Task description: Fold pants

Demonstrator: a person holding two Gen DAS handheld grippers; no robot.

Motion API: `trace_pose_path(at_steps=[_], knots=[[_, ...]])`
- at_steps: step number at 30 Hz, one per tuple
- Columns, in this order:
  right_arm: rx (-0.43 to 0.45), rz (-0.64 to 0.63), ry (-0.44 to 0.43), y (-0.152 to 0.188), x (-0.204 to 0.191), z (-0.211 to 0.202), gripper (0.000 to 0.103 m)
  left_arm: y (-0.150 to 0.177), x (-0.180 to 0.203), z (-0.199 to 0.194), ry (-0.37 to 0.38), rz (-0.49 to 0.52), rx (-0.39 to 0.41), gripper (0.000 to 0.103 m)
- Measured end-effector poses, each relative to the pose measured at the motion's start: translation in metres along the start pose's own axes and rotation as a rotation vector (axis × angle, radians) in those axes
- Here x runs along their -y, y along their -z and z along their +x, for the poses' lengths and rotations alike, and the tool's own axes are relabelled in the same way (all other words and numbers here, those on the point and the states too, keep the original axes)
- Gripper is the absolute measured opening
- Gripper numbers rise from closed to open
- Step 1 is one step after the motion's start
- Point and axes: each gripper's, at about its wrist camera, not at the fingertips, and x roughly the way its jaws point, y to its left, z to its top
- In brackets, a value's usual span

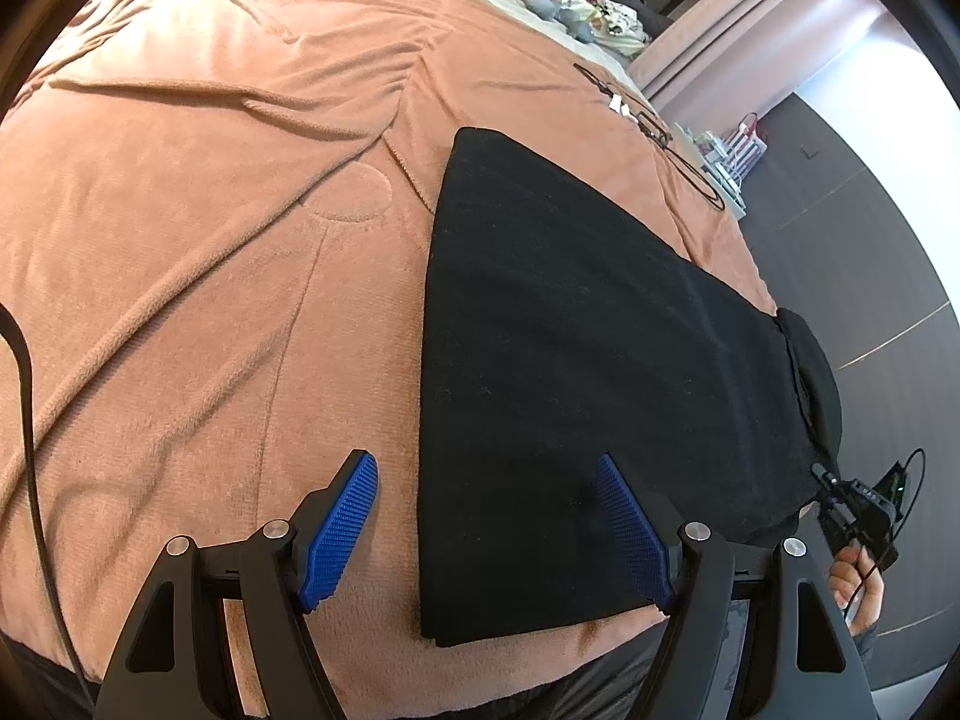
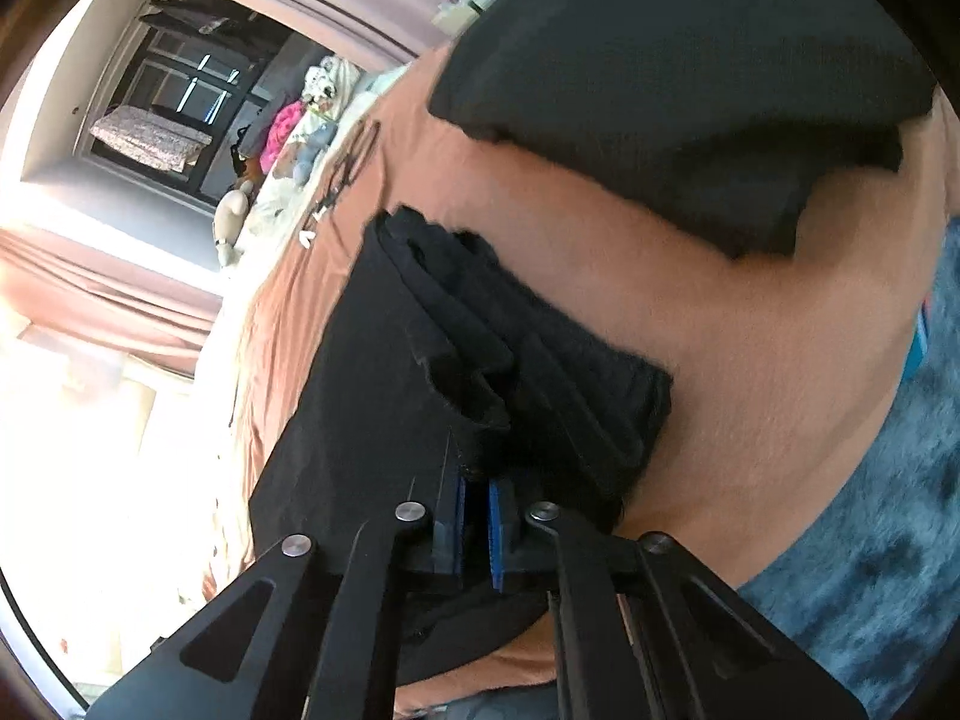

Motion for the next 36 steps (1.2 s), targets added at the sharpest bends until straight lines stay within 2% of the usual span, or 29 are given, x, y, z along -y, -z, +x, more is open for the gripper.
trace_pose_path(at_steps=[7, 10, 13, 20, 23, 25, 27, 29, 32, 36], knots=[[0.086, -0.052, 0.022, 0.003, -0.008, -0.033, 0.001, -0.004, -0.003, -0.001, -0.002, -0.01, 0.009, 0.077], [0.089, -0.029, 0.035, 0.014, 0.005, -0.036, 0.001, -0.005, -0.003, 0.001, 0.0, -0.016, 0.006, 0.077], [0.056, 0.001, 0.055, 0.028, 0.012, -0.02, 0.001, -0.006, -0.003, 0.007, 0.008, -0.02, -0.009, 0.077], [0.039, -0.051, 0.05, 0.027, -0.004, -0.025, 0.004, -0.007, -0.006, 0.018, 0.02, -0.038, -0.043, 0.056], [0.042, -0.067, 0.059, 0.021, 0.0, -0.034, 0.013, -0.008, -0.006, 0.021, 0.028, -0.046, -0.048, 0.055], [0.042, -0.061, 0.051, 0.023, 0.004, -0.038, 0.025, -0.01, -0.004, 0.024, 0.029, -0.042, -0.052, 0.054], [0.047, -0.041, 0.026, 0.029, 0.01, -0.043, 0.054, -0.015, -0.003, 0.029, 0.043, -0.044, -0.057, 0.054], [0.043, -0.033, 0.017, 0.035, 0.014, -0.04, 0.057, -0.02, -0.003, 0.033, 0.048, -0.05, -0.063, 0.047], [-0.003, -0.021, -0.008, 0.039, 0.02, -0.028, 0.057, -0.028, -0.001, 0.04, 0.06, -0.054, -0.071, 0.043], [-0.053, -0.014, -0.021, 0.039, 0.021, -0.008, 0.057, -0.036, 0.001, 0.047, 0.063, -0.059, -0.077, 0.043]])
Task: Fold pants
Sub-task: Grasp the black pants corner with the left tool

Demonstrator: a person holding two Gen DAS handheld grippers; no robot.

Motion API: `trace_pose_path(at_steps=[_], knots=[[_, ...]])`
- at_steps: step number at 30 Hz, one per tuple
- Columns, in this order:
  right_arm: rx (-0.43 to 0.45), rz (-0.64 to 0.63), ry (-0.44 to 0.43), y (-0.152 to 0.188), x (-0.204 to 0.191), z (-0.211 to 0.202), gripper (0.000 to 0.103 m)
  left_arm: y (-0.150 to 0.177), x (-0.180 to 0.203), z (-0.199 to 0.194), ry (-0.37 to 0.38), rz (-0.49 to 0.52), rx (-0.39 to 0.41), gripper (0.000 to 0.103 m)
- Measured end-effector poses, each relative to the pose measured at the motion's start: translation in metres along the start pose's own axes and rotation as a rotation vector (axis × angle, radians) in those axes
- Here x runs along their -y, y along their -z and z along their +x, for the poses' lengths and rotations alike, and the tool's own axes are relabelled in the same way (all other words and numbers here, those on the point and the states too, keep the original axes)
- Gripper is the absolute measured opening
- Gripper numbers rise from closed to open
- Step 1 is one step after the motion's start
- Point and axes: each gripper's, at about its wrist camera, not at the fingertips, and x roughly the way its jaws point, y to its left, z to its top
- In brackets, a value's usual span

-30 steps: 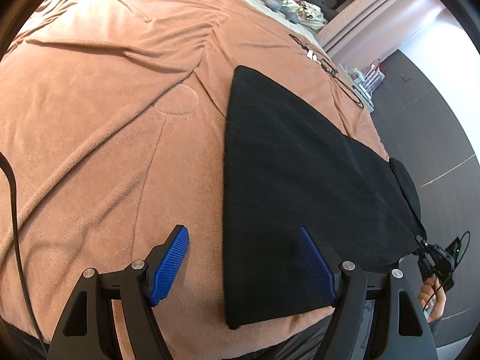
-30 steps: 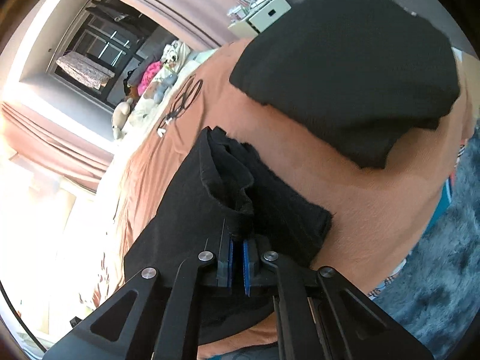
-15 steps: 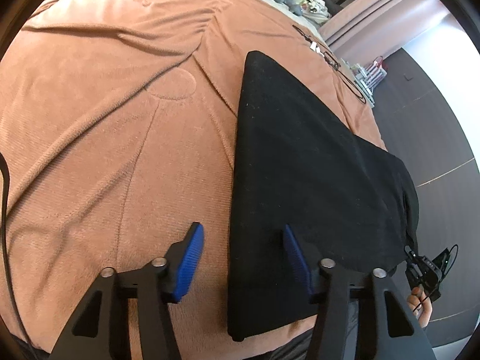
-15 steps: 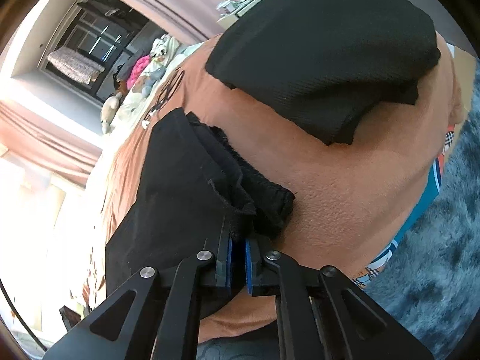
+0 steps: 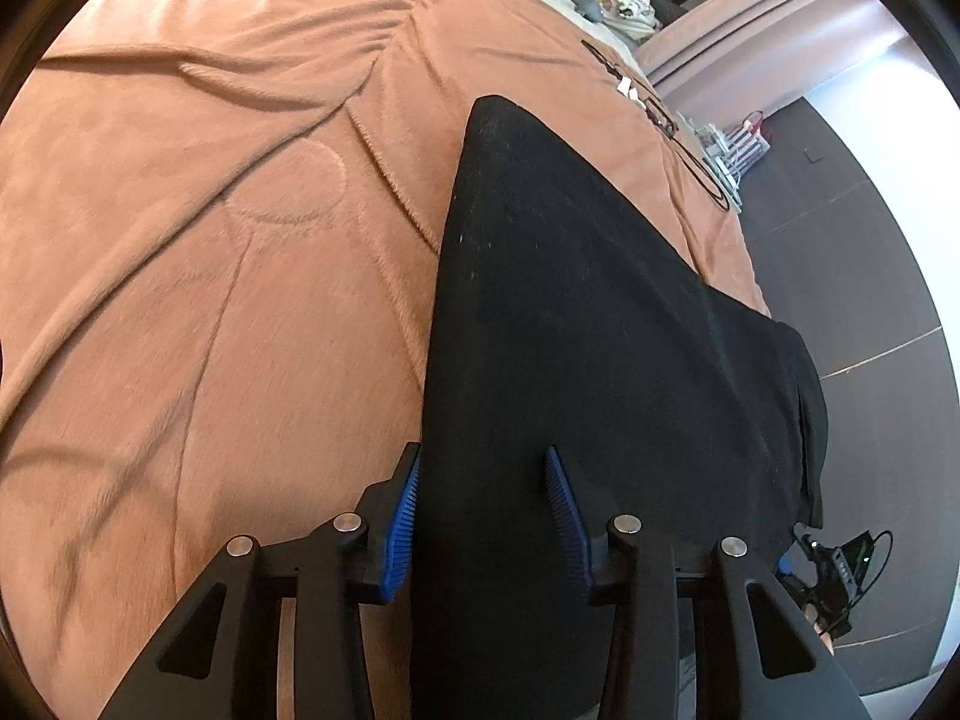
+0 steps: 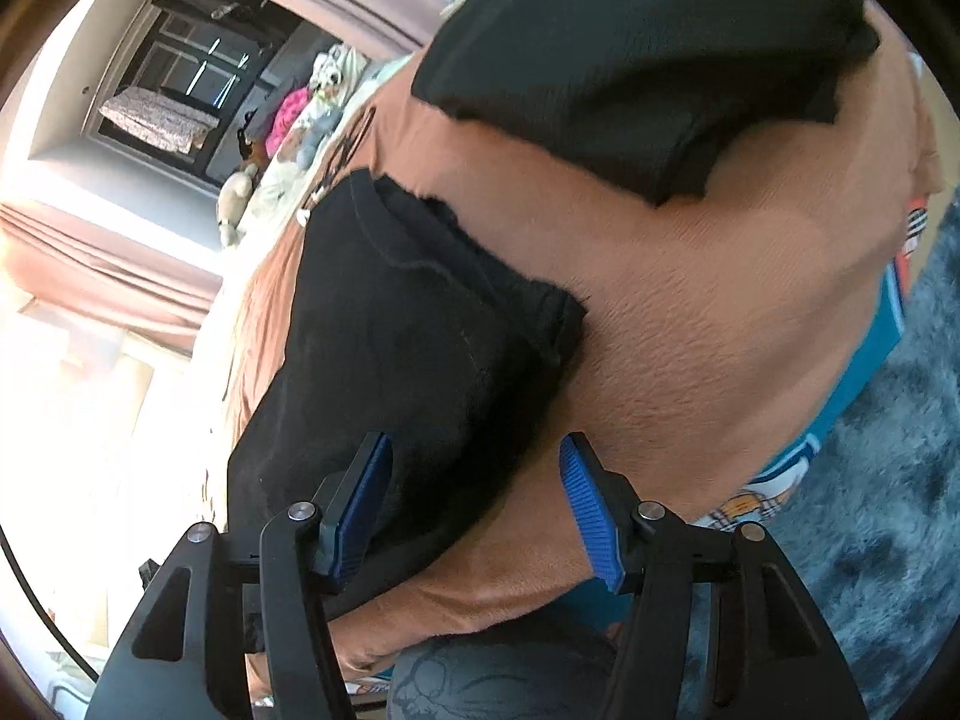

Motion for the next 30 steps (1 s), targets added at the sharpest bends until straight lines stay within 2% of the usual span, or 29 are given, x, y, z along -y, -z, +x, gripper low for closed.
trace_pose_path(at_steps=[3, 8, 13, 16, 17, 18, 21, 30], knots=[[-0.021, 0.004, -0.008, -0.005, -0.004, 0.012, 0.056, -0.008, 0.001, 0.004, 0.002, 0.0, 0.003, 0.041], [-0.004, 0.024, -0.003, -0.019, -0.005, 0.021, 0.056, -0.027, -0.001, 0.014, 0.02, -0.013, -0.004, 0.038], [0.008, 0.051, -0.019, -0.026, -0.001, 0.028, 0.056, -0.044, -0.005, 0.025, 0.066, -0.043, -0.018, 0.037], [0.013, 0.058, -0.009, -0.022, -0.002, 0.03, 0.039, -0.046, 0.0, 0.026, 0.069, -0.028, -0.019, 0.016], [0.012, 0.059, -0.014, -0.021, -0.003, 0.03, 0.03, -0.047, 0.003, 0.024, 0.066, -0.015, -0.01, 0.01], [0.005, 0.056, -0.03, -0.02, -0.006, 0.031, 0.018, -0.046, 0.007, 0.021, 0.061, 0.005, -0.001, 0.008], [0.013, 0.029, -0.009, -0.019, -0.015, 0.03, 0.013, -0.049, 0.013, 0.011, 0.067, 0.02, 0.024, 0.006], [0.039, 0.021, -0.04, -0.008, -0.032, 0.02, 0.01, -0.055, 0.028, -0.035, 0.097, 0.068, 0.088, 0.005]])
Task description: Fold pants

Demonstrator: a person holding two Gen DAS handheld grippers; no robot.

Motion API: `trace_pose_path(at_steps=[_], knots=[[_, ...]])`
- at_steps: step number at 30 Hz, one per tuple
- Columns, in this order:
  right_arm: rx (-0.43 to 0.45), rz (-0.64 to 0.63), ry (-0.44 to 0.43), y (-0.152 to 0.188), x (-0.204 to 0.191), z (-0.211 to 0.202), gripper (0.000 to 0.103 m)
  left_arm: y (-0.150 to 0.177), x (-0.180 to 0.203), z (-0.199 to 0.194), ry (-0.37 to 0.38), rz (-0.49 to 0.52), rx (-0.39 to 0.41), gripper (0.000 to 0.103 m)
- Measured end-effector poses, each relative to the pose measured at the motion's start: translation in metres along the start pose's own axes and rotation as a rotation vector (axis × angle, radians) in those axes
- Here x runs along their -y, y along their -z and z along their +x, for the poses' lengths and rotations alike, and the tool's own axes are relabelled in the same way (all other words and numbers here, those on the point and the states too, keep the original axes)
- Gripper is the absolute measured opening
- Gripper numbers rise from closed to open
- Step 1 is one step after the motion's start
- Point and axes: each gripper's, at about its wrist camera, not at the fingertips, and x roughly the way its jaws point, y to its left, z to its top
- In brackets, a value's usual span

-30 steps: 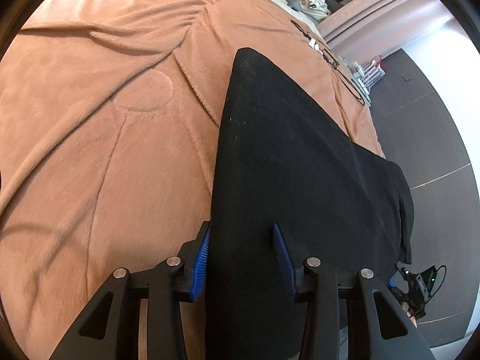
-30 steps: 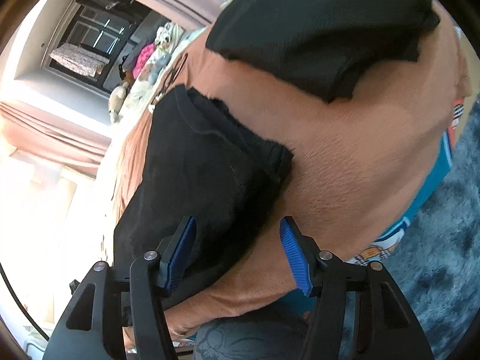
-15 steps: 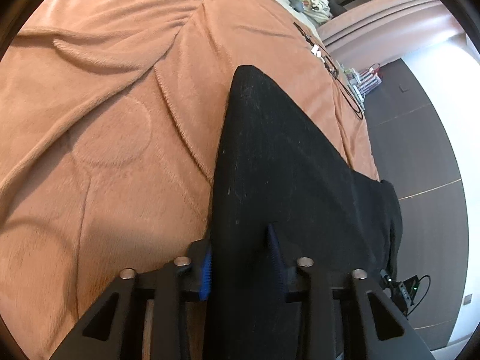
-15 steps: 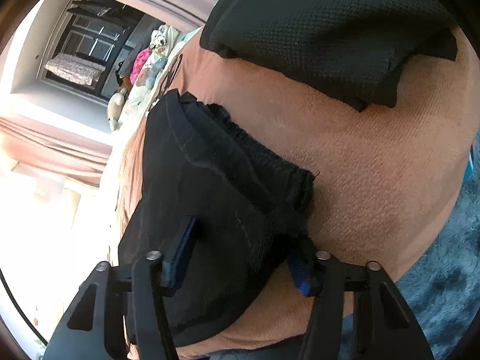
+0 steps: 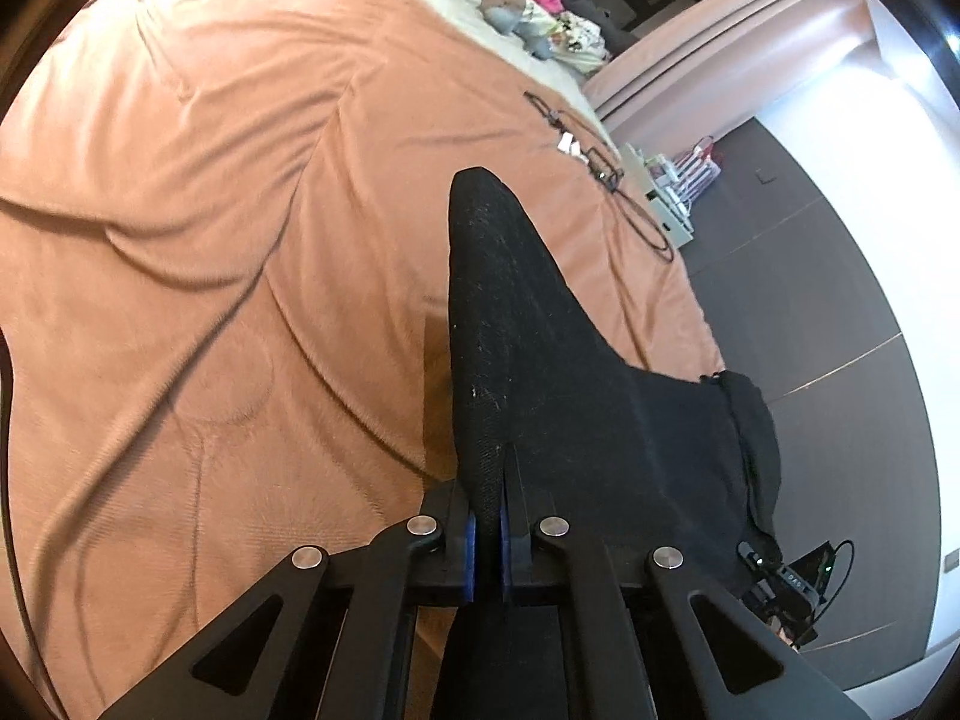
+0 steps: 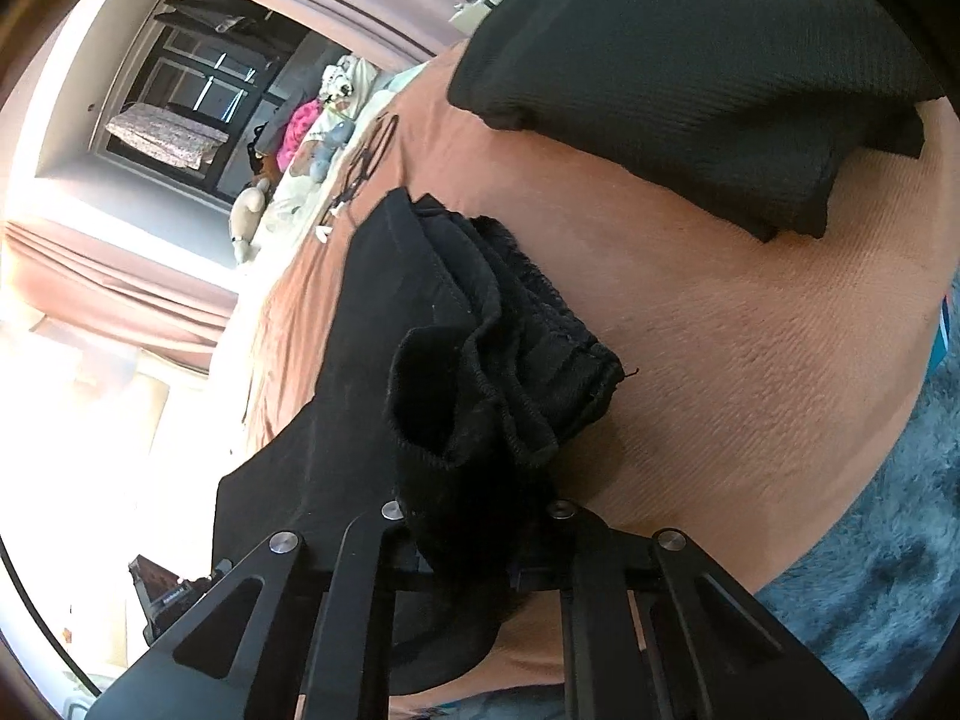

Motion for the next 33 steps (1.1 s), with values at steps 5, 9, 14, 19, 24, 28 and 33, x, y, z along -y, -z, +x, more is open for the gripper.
trace_pose_path(at_steps=[5, 9, 14, 19, 24, 28, 33], knots=[[-0.027, -0.024, -0.02, 0.018, -0.014, 0.007, 0.01, -0.006, -0.012, -0.027, -0.008, -0.014, 0.024, 0.005], [-0.064, -0.046, -0.034, 0.033, -0.028, 0.019, 0.009, -0.008, -0.027, -0.052, -0.027, -0.03, 0.055, 0.005], [-0.111, -0.084, -0.055, 0.053, -0.053, 0.038, 0.009, -0.007, -0.056, -0.086, -0.071, -0.058, 0.096, 0.005], [-0.15, -0.12, -0.076, 0.063, -0.071, 0.054, 0.009, -0.003, -0.083, -0.116, -0.096, -0.094, 0.131, 0.005], [-0.191, -0.135, -0.102, 0.062, -0.078, 0.073, 0.009, -0.003, -0.107, -0.14, -0.131, -0.11, 0.153, 0.005], [-0.219, -0.148, -0.114, 0.061, -0.087, 0.093, 0.009, -0.005, -0.126, -0.155, -0.161, -0.128, 0.174, 0.005], [-0.239, -0.206, -0.04, 0.06, -0.091, 0.102, 0.013, -0.005, -0.145, -0.152, -0.16, -0.139, 0.146, 0.006]])
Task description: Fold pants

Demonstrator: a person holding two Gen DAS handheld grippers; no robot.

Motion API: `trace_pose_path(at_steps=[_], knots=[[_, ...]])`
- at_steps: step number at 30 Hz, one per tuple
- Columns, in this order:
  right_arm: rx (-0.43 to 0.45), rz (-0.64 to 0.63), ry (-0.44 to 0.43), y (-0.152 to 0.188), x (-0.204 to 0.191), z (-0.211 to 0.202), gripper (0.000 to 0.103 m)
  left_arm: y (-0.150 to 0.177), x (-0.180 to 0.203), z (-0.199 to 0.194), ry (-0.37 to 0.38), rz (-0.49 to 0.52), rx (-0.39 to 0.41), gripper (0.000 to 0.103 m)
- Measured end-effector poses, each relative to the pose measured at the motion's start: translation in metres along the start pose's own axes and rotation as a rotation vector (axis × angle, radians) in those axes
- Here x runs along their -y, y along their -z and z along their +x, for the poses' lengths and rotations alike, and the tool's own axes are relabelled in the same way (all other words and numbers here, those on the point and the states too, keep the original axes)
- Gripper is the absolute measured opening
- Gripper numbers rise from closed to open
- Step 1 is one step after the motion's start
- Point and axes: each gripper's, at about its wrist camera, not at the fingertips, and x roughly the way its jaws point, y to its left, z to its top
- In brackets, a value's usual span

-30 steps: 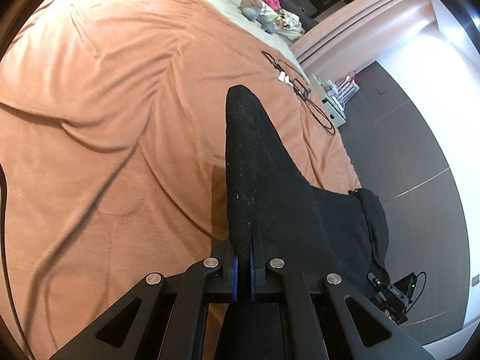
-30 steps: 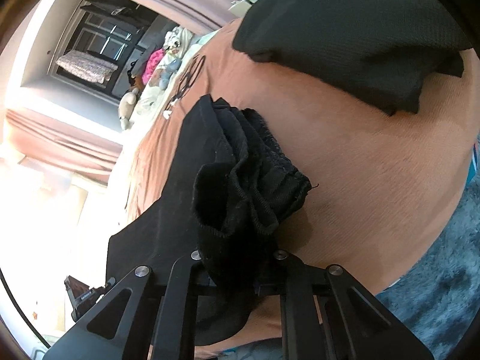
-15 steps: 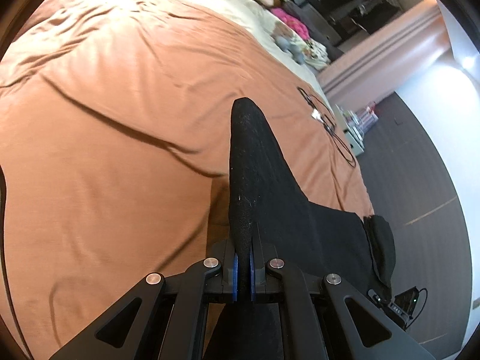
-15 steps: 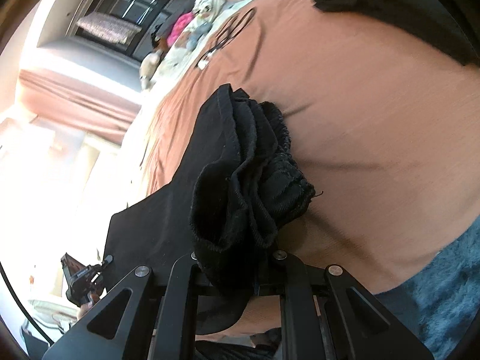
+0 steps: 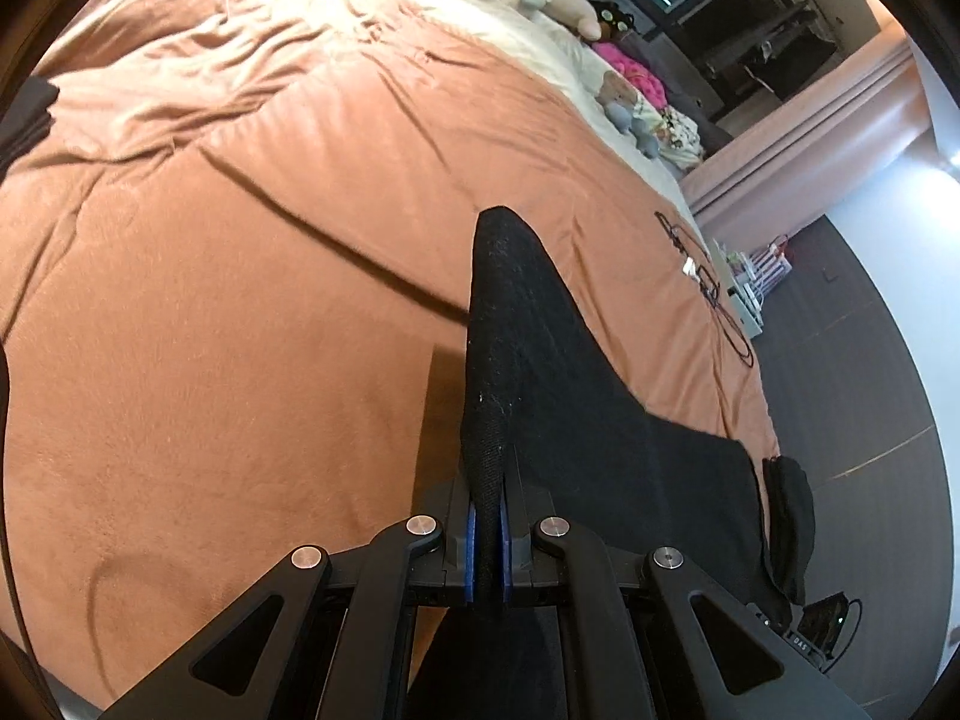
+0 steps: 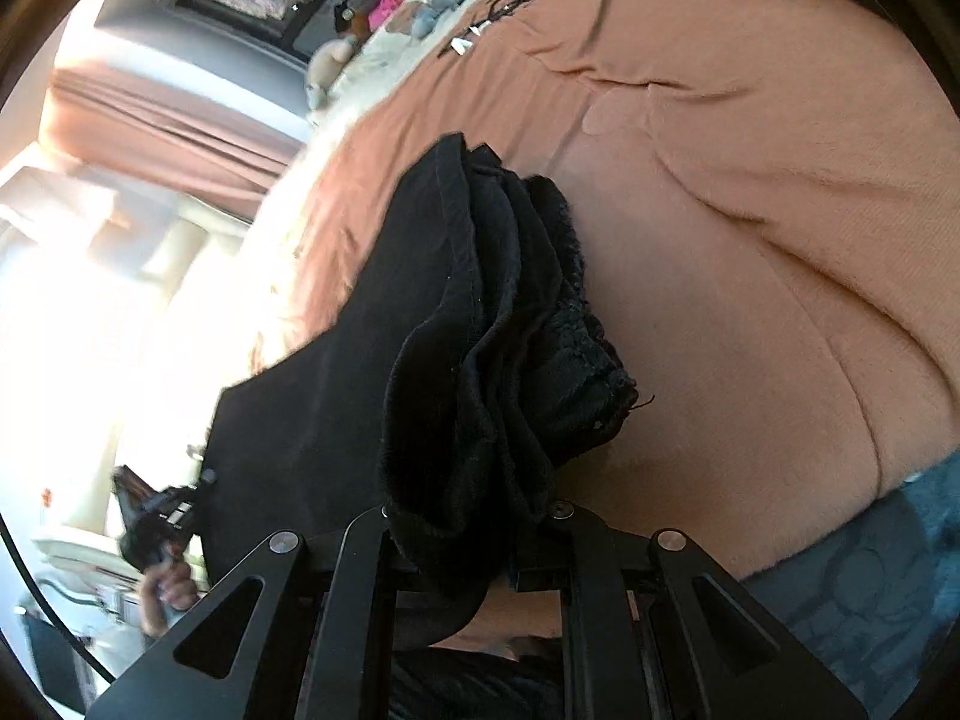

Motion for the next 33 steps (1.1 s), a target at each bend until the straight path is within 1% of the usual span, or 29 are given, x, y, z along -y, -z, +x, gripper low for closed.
trace_pose_path(at_steps=[1, 3, 4, 5, 7, 8, 12, 13, 14, 17, 18, 19, 20, 21, 23, 26, 29, 32, 33], knots=[[-0.004, -0.002, 0.009, -0.003, 0.002, 0.0, 0.013, 0.003, -0.002, 0.005, -0.02, 0.006, -0.007, 0.008], [-0.016, 0.011, 0.013, -0.01, 0.01, -0.002, 0.019, 0.007, -0.01, 0.008, -0.075, 0.016, -0.014, 0.011], [-0.018, 0.014, 0.013, -0.012, 0.013, -0.003, 0.023, 0.01, -0.013, 0.015, -0.121, 0.024, -0.031, 0.018], [-0.017, 0.014, 0.014, -0.015, 0.017, -0.005, 0.028, 0.011, -0.014, 0.018, -0.135, 0.026, -0.042, 0.029], [-0.009, 0.006, 0.002, -0.019, 0.025, -0.01, 0.03, 0.015, -0.022, 0.024, -0.144, 0.02, -0.067, 0.04], [-0.006, 0.003, -0.006, -0.022, 0.03, -0.013, 0.03, 0.016, -0.024, 0.026, -0.148, 0.021, -0.074, 0.043], [0.005, 0.001, -0.047, -0.027, 0.051, -0.028, 0.03, 0.024, -0.022, 0.023, -0.179, 0.036, -0.082, 0.046], [0.007, 0.0, -0.058, -0.016, 0.049, -0.026, 0.03, 0.025, -0.021, 0.021, -0.186, 0.043, -0.084, 0.048], [0.01, 0.003, -0.079, -0.019, 0.054, -0.03, 0.03, 0.028, -0.021, 0.02, -0.188, 0.048, -0.085, 0.049], [0.024, 0.005, -0.136, -0.013, 0.07, -0.043, 0.03, 0.031, -0.018, 0.013, -0.206, 0.056, -0.089, 0.05], [0.028, 0.006, -0.161, -0.018, 0.075, -0.046, 0.03, 0.032, -0.018, 0.012, -0.208, 0.053, -0.088, 0.05], [0.031, 0.008, -0.177, -0.015, 0.074, -0.041, 0.03, 0.033, -0.018, 0.009, -0.211, 0.047, -0.087, 0.05], [0.034, 0.009, -0.205, -0.019, 0.077, -0.04, 0.03, 0.034, -0.017, 0.008, -0.212, 0.045, -0.087, 0.051], [0.033, 0.005, -0.221, -0.014, 0.075, -0.034, 0.03, 0.035, -0.016, 0.005, -0.216, 0.043, -0.086, 0.051], [0.031, -0.004, -0.222, -0.003, 0.079, -0.029, 0.03, 0.037, -0.015, 0.002, -0.225, 0.041, -0.085, 0.052], [0.001, 0.0, -0.201, -0.007, 0.088, -0.015, 0.03, 0.04, -0.012, -0.004, -0.232, 0.032, -0.083, 0.052], [-0.019, 0.012, -0.201, -0.015, 0.091, -0.004, 0.03, 0.043, -0.007, -0.009, -0.24, 0.033, -0.076, 0.052], [-0.058, 0.025, -0.184, -0.026, 0.088, 0.008, 0.03, 0.047, -0.003, -0.011, -0.242, 0.04, -0.077, 0.052], [-0.076, 0.031, -0.19, -0.031, 0.09, 0.015, 0.03, 0.048, -0.001, -0.01, -0.241, 0.043, -0.081, 0.052]])
